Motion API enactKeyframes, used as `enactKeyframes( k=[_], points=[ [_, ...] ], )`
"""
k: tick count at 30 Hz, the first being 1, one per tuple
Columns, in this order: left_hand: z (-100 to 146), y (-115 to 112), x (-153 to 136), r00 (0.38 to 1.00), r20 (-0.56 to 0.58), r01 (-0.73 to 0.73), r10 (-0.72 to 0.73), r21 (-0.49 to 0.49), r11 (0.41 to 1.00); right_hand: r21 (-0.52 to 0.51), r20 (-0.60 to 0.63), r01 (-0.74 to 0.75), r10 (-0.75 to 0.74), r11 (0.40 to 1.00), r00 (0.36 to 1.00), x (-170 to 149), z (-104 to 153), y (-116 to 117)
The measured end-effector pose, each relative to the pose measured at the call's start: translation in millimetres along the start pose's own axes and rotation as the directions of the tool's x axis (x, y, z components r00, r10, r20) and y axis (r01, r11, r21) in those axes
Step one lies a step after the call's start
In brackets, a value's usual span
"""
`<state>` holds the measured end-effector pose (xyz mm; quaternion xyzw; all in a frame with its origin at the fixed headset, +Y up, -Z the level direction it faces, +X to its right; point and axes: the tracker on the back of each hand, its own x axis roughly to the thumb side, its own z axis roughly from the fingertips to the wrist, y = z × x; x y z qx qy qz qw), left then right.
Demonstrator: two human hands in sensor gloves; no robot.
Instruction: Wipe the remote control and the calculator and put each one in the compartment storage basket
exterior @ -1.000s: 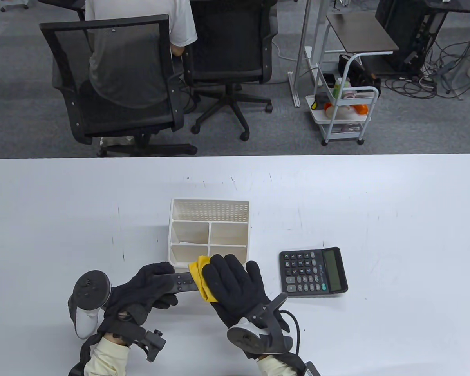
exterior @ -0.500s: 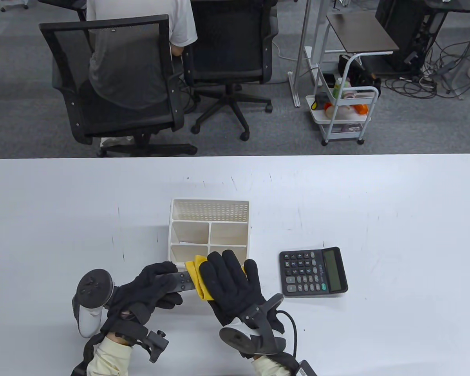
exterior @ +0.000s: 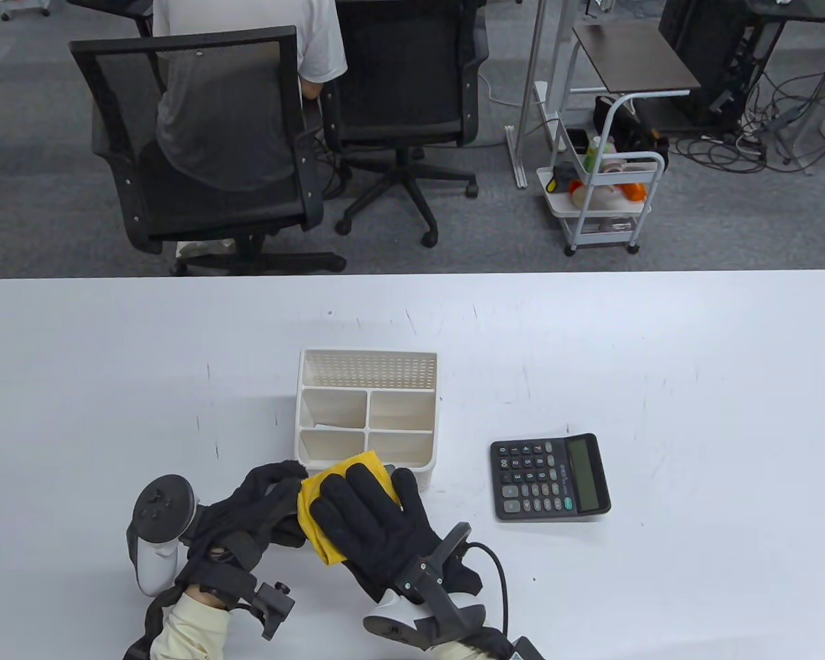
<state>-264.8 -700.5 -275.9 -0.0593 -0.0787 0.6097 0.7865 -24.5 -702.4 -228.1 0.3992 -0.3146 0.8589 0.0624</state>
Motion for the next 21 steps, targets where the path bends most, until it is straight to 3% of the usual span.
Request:
enactKeyframes(
  k=[8, 16, 21],
  points=[
    [2.3, 6.0, 0.0, 1.0, -0.002, -0.017, 0.017, 0.046, 0.999, -0.02, -0.138, 0.021, -0.023, 1.0, 0.99, -21.2, 6.5, -4.7],
    [1.1, -1.7, 3.6, 0.998, 0.019, 0.063, -0.063, 0.004, 0.998, 0.009, -0.038, 0.03, -0.03, 0.999, 0.999, -5.4, 1.3, 0.3],
    [1.9, 2.4, 5.4, 0.999, 0.037, 0.033, -0.033, 0.007, 0.999, 0.005, -0.078, 0.025, -0.024, 1.0, 0.997, -15.1, 3.8, -1.4]
  ],
)
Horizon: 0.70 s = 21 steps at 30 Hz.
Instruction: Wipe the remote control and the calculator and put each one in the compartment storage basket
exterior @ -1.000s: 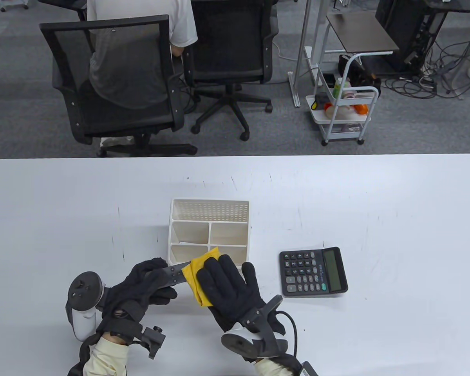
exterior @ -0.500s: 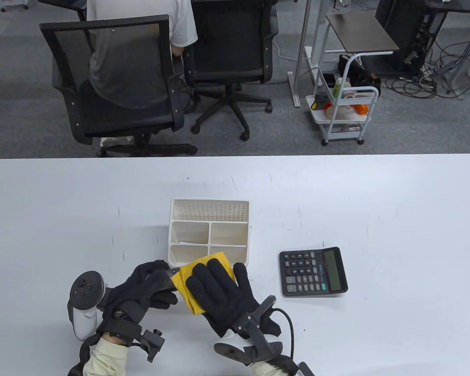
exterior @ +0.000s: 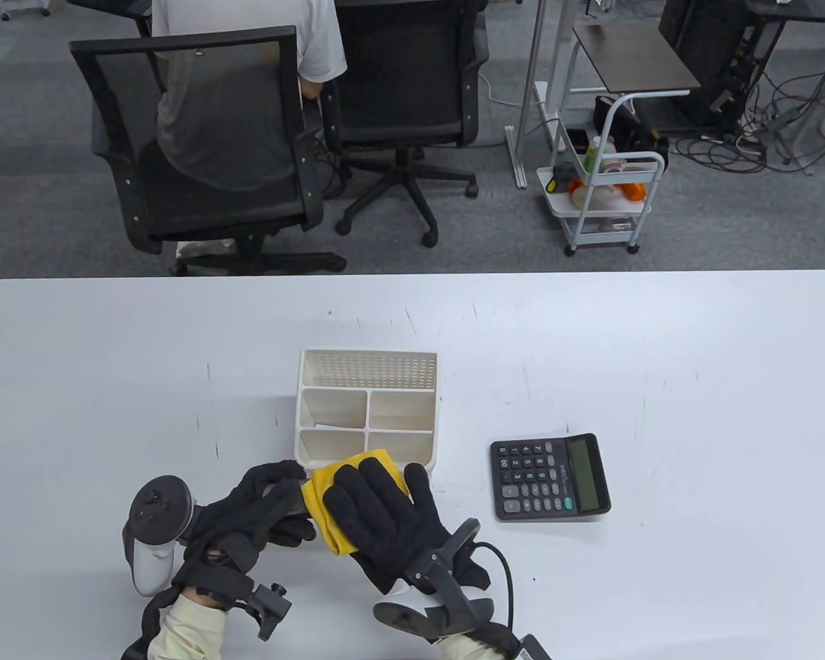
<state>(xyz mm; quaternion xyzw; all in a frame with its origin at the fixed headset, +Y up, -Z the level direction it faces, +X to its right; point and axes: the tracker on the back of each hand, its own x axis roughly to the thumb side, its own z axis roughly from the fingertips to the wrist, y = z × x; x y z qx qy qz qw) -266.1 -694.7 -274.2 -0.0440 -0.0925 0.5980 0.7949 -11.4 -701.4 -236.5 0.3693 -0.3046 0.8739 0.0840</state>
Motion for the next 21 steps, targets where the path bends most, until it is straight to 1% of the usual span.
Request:
enactKeyframes(
  k=[3, 5, 6, 8, 10, 13, 16, 17, 18, 19, 21],
  points=[
    [0.3, -0.6, 1.8, 1.0, 0.016, -0.001, 0.001, -0.024, 1.0, -0.01, -0.054, 0.013, -0.013, 1.0, 0.998, -8.9, 2.2, -0.6],
    [0.0, -7.3, 5.5, 0.999, 0.04, -0.012, 0.016, -0.093, 0.996, -0.026, -0.092, 0.022, -0.025, 0.999, 0.995, -13.6, 2.9, -1.4],
    [-0.2, -11.0, 7.6, 0.999, 0.054, 0.009, -0.002, -0.123, 0.992, -0.041, -0.11, 0.038, -0.043, 0.998, 0.993, -15.3, 2.9, -2.1],
    [-0.8, -15.4, 10.7, 0.997, 0.071, 0.037, -0.029, -0.123, 0.992, -0.039, -0.139, 0.055, -0.06, 0.998, 0.988, -17.5, 2.9, -2.7],
    [-1.8, -17.3, 10.5, 0.996, 0.091, 0.011, 0.002, -0.142, 0.99, -0.038, -0.154, 0.062, -0.067, 0.997, 0.986, -20.0, 3.4, -2.7],
    [-1.8, -18.4, 9.6, 0.985, 0.132, -0.083, 0.109, -0.187, 0.979, -0.067, -0.191, 0.13, -0.14, 0.989, 0.971, -23.6, 2.1, -4.3],
    [-2.1, -18.1, 12.3, 0.972, 0.191, -0.095, 0.137, -0.218, 0.971, -0.102, -0.255, 0.251, -0.269, 0.963, 0.929, -27.6, 1.4, -5.2],
    [-2.7, -18.0, 13.1, 0.964, 0.227, -0.087, 0.137, -0.216, 0.972, -0.132, -0.279, 0.315, -0.34, 0.94, 0.898, -29.7, 1.8, -5.4],
    [-2.8, -18.0, 13.5, 0.963, 0.236, -0.084, 0.133, -0.206, 0.975, -0.153, -0.294, 0.359, -0.389, 0.921, 0.873, -30.9, 1.9, -5.7],
    [-2.5, -18.4, 14.0, 0.965, 0.237, -0.073, 0.117, -0.185, 0.98, -0.162, -0.298, 0.403, -0.434, 0.901, 0.85, -31.8, 1.7, -5.7],
    [-1.8, -21.7, 14.3, 0.973, 0.231, 0.016, 0.018, -0.144, 0.989, -0.144, -0.274, 0.476, -0.498, 0.867, 0.823, -30.7, -0.1, -4.3]
  ],
)
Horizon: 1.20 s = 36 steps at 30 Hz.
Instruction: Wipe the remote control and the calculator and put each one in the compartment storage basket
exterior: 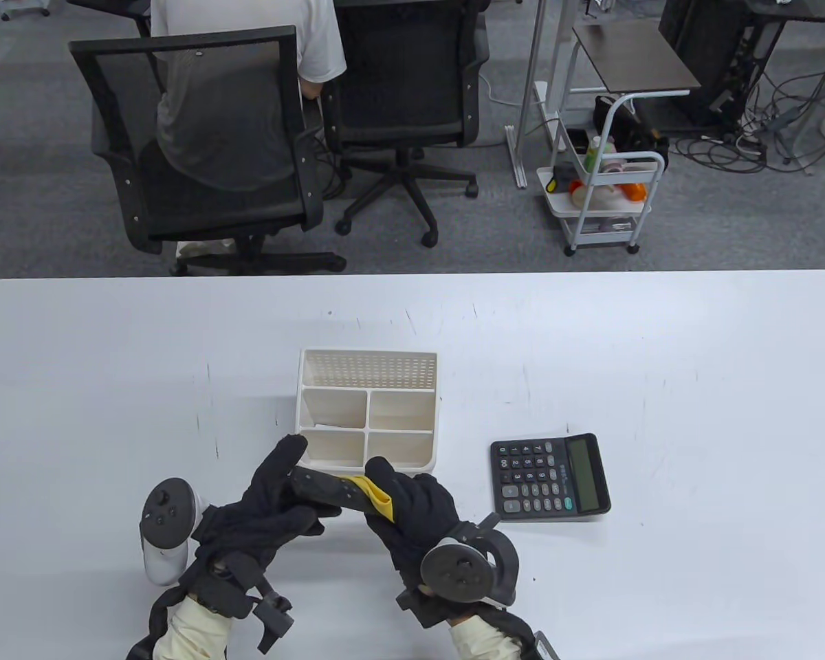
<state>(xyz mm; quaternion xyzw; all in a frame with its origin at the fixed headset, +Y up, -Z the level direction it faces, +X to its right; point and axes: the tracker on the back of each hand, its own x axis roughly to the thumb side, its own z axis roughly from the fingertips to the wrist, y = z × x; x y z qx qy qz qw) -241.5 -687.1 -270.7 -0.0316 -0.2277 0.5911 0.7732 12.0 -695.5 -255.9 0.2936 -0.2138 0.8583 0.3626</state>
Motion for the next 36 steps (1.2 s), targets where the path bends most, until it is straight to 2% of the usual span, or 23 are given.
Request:
enactKeyframes(
  k=[2, 4, 6, 10, 15, 18, 20, 22, 29, 33, 35, 36],
  points=[
    [-1.3, -6.5, 0.1, 0.994, 0.011, 0.112, -0.112, -0.027, 0.993, 0.082, 0.033, 0.033, -0.036, 0.996, 0.999, 3.5, -1.3, 6.6],
    [-1.7, -12.2, -0.4, 0.99, 0.034, 0.135, -0.134, -0.014, 0.991, 0.116, 0.052, -0.013, 0.007, 0.993, 0.999, 5.9, -1.3, 12.0],
    [-1.8, -15.0, 2.4, 0.992, 0.077, 0.099, -0.104, 0.065, 0.993, 0.109, 0.055, -0.019, 0.013, 0.994, 0.998, 4.8, -1.9, 11.8],
    [1.3, -10.1, 8.5, 0.98, 0.108, 0.148, -0.168, 0.17, 0.974, 0.067, 0.014, 0.033, -0.034, 0.997, 0.999, 1.8, -1.8, 4.0],
    [5.9, -0.5, 7.3, 0.986, 0.13, 0.071, -0.103, 0.232, 0.97, 0.022, -0.035, 0.049, -0.048, 0.999, 0.998, -1.9, -1.4, 0.0],
    [5.8, -1.0, 9.1, 0.984, 0.151, 0.063, -0.095, 0.207, 0.976, 0.017, -0.053, 0.086, -0.084, 0.996, 0.995, -3.0, -1.4, 0.0],
    [4.2, -3.4, 11.5, 0.984, 0.166, 0.039, -0.064, 0.152, 0.988, 0.013, -0.058, 0.087, -0.086, 0.996, 0.995, -3.7, -1.1, -0.4],
    [4.0, -3.1, 10.9, 0.983, 0.172, 0.036, -0.065, 0.167, 0.985, -0.003, -0.066, 0.091, -0.091, 0.996, 0.994, -4.2, -1.2, -2.5],
    [6.5, 5.6, 6.6, 0.98, 0.182, -0.11, 0.078, 0.175, 0.978, -0.04, -0.11, 0.088, -0.092, 0.995, 0.99, -10.0, -0.2, -7.5],
    [6.1, 7.2, 2.1, 0.961, 0.186, -0.228, 0.204, 0.121, 0.966, -0.057, -0.161, 0.107, -0.115, 0.993, 0.98, -15.5, 0.2, -9.8],
    [4.1, 5.2, -2.7, 0.929, 0.171, -0.344, 0.329, 0.064, 0.937, -0.07, -0.189, 0.116, -0.127, 0.991, 0.974, -18.1, 0.7, -11.2],
    [3.5, 4.6, -3.9, 0.923, 0.165, -0.36, 0.348, 0.044, 0.932, -0.075, -0.196, 0.115, -0.128, 0.991, 0.972, -18.9, 0.8, -11.6]
  ],
)
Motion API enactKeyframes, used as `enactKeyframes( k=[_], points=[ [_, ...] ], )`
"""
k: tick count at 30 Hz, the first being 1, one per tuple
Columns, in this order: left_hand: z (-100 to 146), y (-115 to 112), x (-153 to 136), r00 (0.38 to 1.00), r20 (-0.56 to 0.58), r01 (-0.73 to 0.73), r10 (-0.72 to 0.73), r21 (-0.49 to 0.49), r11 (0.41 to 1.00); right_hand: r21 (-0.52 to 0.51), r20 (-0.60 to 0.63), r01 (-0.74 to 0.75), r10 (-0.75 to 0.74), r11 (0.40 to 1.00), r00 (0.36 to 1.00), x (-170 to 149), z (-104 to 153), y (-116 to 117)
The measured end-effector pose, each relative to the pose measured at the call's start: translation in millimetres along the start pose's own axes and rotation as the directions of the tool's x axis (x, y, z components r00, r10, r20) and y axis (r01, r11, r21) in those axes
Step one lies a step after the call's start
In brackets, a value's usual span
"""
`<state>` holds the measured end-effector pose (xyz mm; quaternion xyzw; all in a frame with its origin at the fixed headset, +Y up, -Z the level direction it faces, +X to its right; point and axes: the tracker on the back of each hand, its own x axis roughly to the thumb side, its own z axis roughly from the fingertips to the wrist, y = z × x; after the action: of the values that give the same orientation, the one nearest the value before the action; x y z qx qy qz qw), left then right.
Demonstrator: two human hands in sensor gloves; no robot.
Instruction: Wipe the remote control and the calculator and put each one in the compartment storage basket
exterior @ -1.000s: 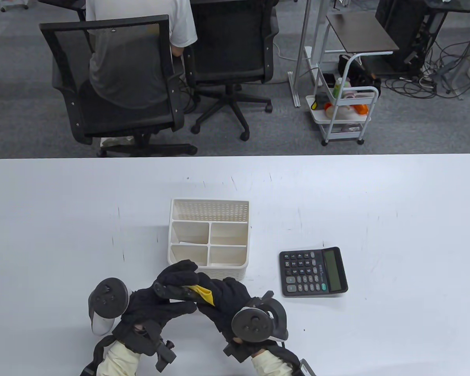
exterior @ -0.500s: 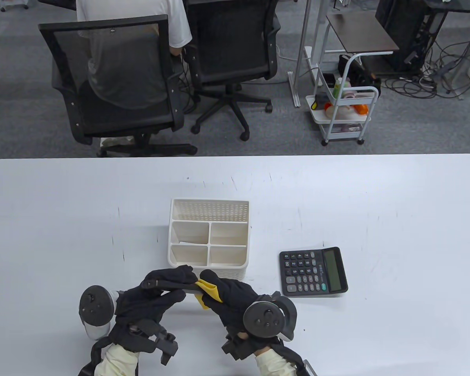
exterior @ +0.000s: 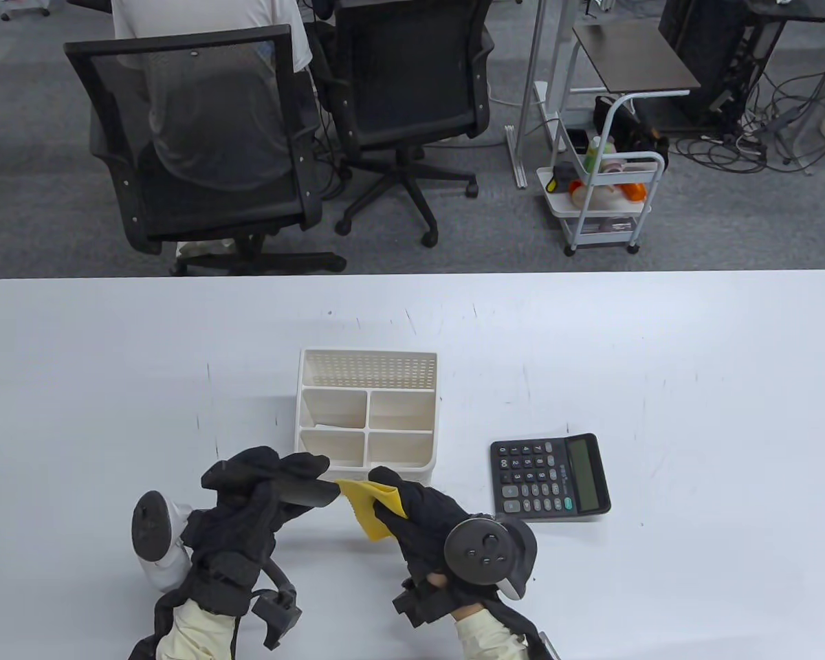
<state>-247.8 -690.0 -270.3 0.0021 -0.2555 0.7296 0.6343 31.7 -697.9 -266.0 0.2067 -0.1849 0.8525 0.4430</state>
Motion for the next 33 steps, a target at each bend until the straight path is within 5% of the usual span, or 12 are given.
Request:
enactKeyframes(
  k=[3, 6, 10, 14, 18, 20, 26, 30, 33],
  points=[
    [-1.5, -0.3, -2.0, 0.998, -0.045, 0.043, -0.044, -0.029, 0.999, -0.01, -0.023, -0.006, 0.005, 1.0, 1.0, -2.3, -0.3, -2.0],
    [-2.7, -2.1, -0.3, 0.96, -0.108, 0.256, -0.259, -0.046, 0.966, -0.024, -0.041, -0.003, 0.002, 1.0, 0.999, -4.2, -0.5, -4.4],
    [-4.2, -7.1, 3.3, 0.785, -0.144, 0.593, -0.602, -0.106, 0.798, -0.055, -0.059, 0.014, -0.017, 0.998, 0.998, -6.3, 0.0, -8.2],
    [-4.1, -14.5, 9.3, 0.427, -0.102, 0.9, -0.899, -0.048, 0.433, -0.113, -0.082, 0.043, -0.052, 0.993, 0.995, -7.7, 1.1, -14.2],
    [-0.8, -27.6, 10.4, 0.084, -0.037, 0.996, -0.996, 0.036, 0.083, -0.156, -0.077, 0.086, -0.099, 0.984, 0.992, -5.8, 3.0, -16.1],
    [0.0, -35.9, 10.0, -0.049, 0.014, 0.997, -0.999, 0.057, -0.048, -0.139, -0.054, 0.077, -0.086, 0.987, 0.995, -1.7, 3.7, -13.6],
    [1.7, -56.0, 9.1, -0.194, 0.11, 0.977, -0.975, 0.111, -0.182, 0.093, 0.084, -0.01, 0.002, 0.996, 0.996, 15.7, 6.3, 11.2],
    [2.8, -52.4, 10.0, -0.218, 0.076, 0.971, -0.973, 0.112, -0.209, 0.161, 0.212, -0.133, 0.098, 0.978, 0.972, 28.7, 9.4, 21.6],
    [2.8, -46.4, 10.2, -0.137, 0.035, 0.988, -0.99, 0.073, -0.134, 0.132, 0.309, -0.211, 0.162, 0.969, 0.937, 40.7, 12.2, 24.3]
  ],
)
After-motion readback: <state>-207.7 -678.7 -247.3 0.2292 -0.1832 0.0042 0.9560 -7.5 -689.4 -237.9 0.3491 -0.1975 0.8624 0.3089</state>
